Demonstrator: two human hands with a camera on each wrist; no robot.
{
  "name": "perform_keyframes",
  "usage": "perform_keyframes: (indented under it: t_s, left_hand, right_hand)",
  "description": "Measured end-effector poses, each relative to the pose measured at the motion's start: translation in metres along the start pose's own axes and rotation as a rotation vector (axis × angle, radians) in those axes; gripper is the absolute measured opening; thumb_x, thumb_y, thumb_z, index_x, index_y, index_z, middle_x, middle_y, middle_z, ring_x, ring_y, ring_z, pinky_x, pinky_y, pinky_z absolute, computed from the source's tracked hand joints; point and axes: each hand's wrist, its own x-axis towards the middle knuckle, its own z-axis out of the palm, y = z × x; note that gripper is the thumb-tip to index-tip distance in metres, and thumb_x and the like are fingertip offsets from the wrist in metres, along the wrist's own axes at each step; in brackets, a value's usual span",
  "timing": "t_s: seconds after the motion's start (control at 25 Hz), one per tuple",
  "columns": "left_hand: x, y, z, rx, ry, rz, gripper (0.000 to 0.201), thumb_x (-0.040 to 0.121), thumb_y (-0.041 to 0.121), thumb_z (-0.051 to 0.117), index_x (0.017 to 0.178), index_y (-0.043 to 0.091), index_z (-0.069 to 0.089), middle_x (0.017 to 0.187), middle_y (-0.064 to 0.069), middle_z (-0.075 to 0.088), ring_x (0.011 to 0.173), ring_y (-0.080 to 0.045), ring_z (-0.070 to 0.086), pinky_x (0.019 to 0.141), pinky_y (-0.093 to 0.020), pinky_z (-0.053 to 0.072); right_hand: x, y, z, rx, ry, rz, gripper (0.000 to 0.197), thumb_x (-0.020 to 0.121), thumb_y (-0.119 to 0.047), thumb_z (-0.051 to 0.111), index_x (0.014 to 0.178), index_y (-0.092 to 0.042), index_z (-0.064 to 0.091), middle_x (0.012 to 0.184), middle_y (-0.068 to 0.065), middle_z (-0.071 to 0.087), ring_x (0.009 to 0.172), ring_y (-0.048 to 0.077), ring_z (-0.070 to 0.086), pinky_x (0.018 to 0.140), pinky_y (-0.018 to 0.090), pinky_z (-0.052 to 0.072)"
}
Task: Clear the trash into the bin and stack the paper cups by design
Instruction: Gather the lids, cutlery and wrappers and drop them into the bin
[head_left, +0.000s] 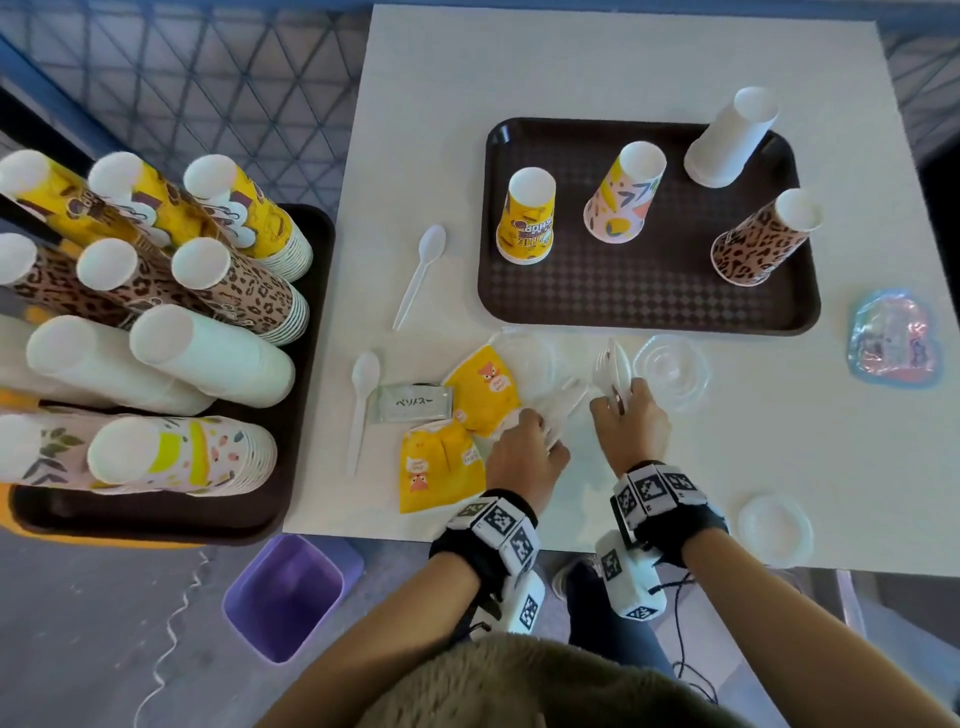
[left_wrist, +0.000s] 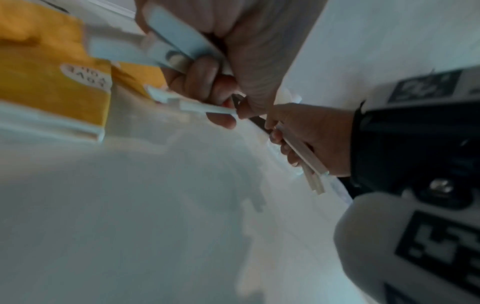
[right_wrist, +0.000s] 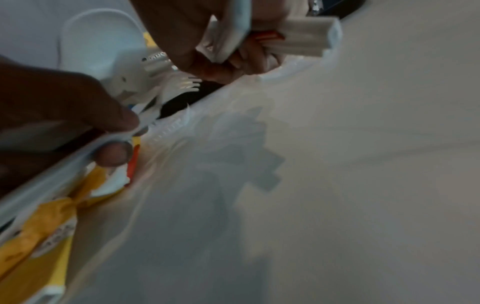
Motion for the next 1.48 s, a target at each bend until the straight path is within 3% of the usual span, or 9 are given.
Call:
perform_keyframes:
  t_s: [0.16,0.36,0.48,0.68,0.92,1.04,1.12,1.32,1.48]
  left_hand:
    - [0.001,-0.017,-0.049,0.001,0.177,-0.017,0.034,0.085,0.030,0.044,0.109,0.006,0.048,0.098,-0.022,0.065,0.093,-0.041,0.059,0.072,-0.041,0.044]
    - [0.016,-0.074,-0.116,-0.059,0.428,-0.288,0.034,0.088,0.025,0.043,0.113,0.002,0.042,0.103,-0.031,0.060,0.097,-0.045,0.057,0.075,-0.044,0.042]
    - [0.018,-0.101,-0.132,-0.088,0.428,-0.395,0.031,0.088,0.019,0.045,0.111,-0.001,0.042,0.109,-0.031,0.059,0.102,-0.046,0.056,0.079,-0.043,0.042]
    - [0.019,-0.127,-0.122,-0.046,0.360,-0.393,0.043,0.086,0.035,0.056,0.110,0.002,0.044,0.114,-0.022,0.056,0.103,-0.042,0.055,0.077,-0.045,0.044]
    - [0.028,-0.132,-0.116,0.002,0.420,-0.406,0.038,0.088,0.027,0.051,0.115,0.001,0.049,0.119,-0.019,0.053,0.106,-0.038,0.054,0.078,-0.043,0.041]
    - [0.031,-0.128,-0.121,-0.010,0.425,-0.379,0.035,0.086,0.027,0.054,0.109,0.002,0.048,0.107,-0.023,0.059,0.100,-0.040,0.056,0.073,-0.042,0.043]
    - [0.027,-0.121,-0.124,0.036,0.431,-0.325,0.034,0.081,0.027,0.057,0.107,0.006,0.049,0.098,-0.022,0.060,0.093,-0.040,0.057,0.067,-0.039,0.042]
    - [0.027,-0.104,-0.133,0.343,0.140,-0.091,0.047,0.081,0.036,0.059,0.122,0.018,0.044,0.100,-0.015,0.067,0.097,-0.036,0.061,0.071,-0.038,0.043]
    - [0.046,-0.098,-0.129,0.463,-0.075,0.011,0.066,0.081,0.044,0.061,0.139,0.028,0.032,0.127,-0.012,0.059,0.114,-0.032,0.056,0.089,-0.035,0.042]
  right_hand:
    - [0.006,-0.044,0.011,-0.046,-0.043,-0.181,0.023,0.089,-0.018,0.048,0.094,0.004,0.052,0.087,0.027,0.063,0.083,0.043,0.058,0.069,0.042,0.042]
    - [0.025,-0.118,0.061,-0.064,-0.182,-0.298,0.030,0.090,-0.021,0.047,0.100,0.006,0.055,0.102,0.029,0.063,0.097,0.044,0.057,0.068,0.037,0.037]
    - [0.035,-0.154,0.092,-0.061,-0.183,-0.226,0.031,0.084,-0.024,0.052,0.098,0.004,0.059,0.102,0.023,0.065,0.097,0.038,0.059,0.065,0.030,0.032]
    - [0.051,-0.189,0.131,-0.038,-0.166,-0.139,0.047,0.080,-0.038,0.063,0.103,0.003,0.058,0.107,0.016,0.064,0.097,0.030,0.061,0.065,0.028,0.037]
    - [0.067,-0.195,0.151,-0.084,-0.169,-0.095,0.017,0.081,-0.018,0.056,0.072,-0.004,0.053,0.059,0.003,0.044,0.070,0.024,0.054,0.041,0.020,0.027]
    - [0.060,-0.198,0.143,-0.042,-0.150,-0.105,0.025,0.082,-0.019,0.052,0.088,0.003,0.059,0.073,0.009,0.051,0.068,0.026,0.048,0.042,0.024,0.026]
    - [0.053,-0.197,0.130,-0.039,-0.186,-0.142,0.027,0.084,-0.022,0.048,0.098,0.000,0.056,0.082,0.010,0.052,0.073,0.028,0.046,0.055,0.027,0.032]
    - [0.043,-0.145,0.079,0.034,-0.279,-0.247,0.023,0.086,-0.025,0.049,0.096,-0.005,0.050,0.080,0.013,0.056,0.074,0.032,0.054,0.069,0.039,0.043]
    - [0.035,-0.088,0.027,0.204,-0.274,-0.122,0.009,0.084,-0.019,0.046,0.078,-0.012,0.046,0.058,0.005,0.045,0.046,0.021,0.043,0.043,0.024,0.039]
